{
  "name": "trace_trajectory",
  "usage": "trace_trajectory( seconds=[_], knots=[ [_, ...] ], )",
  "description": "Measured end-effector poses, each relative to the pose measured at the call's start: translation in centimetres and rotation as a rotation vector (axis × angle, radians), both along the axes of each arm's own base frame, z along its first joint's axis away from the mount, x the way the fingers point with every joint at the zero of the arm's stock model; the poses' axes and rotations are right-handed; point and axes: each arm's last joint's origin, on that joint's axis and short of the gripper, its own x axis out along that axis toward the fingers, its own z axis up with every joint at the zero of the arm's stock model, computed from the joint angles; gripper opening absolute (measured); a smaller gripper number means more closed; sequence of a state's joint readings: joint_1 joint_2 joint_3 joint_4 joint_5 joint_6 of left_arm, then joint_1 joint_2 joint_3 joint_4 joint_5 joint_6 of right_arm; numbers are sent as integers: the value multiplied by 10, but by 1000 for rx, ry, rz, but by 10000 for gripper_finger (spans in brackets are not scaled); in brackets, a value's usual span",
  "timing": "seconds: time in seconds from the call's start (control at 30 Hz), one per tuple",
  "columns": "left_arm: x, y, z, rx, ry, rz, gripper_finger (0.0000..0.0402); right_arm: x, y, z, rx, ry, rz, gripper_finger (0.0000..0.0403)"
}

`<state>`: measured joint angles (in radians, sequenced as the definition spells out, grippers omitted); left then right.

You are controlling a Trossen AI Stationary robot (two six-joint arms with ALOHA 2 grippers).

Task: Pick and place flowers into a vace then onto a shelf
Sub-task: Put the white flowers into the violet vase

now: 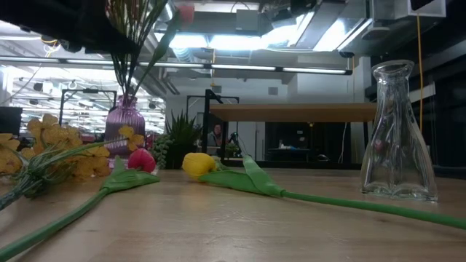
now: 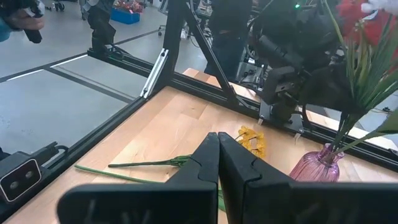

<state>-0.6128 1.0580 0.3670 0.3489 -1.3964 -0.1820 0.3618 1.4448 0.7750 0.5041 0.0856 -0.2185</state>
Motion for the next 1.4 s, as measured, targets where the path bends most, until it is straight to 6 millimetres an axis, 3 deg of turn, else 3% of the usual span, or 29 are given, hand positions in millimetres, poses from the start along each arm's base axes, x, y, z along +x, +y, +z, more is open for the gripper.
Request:
trace_trajectory(
  seconds=[0.67, 1.13, 1.4],
  knots=[
    [-1, 0, -10, -67, 34, -95, 27, 0, 0, 0, 2, 1, 0, 4],
    [-1, -1, -10, -28, 84, -118, 133, 0, 0, 0, 6, 3, -1, 4],
    [-6, -10, -10, 13, 109, -166, 151, 0, 0, 0, 5, 2, -1, 4]
  ],
)
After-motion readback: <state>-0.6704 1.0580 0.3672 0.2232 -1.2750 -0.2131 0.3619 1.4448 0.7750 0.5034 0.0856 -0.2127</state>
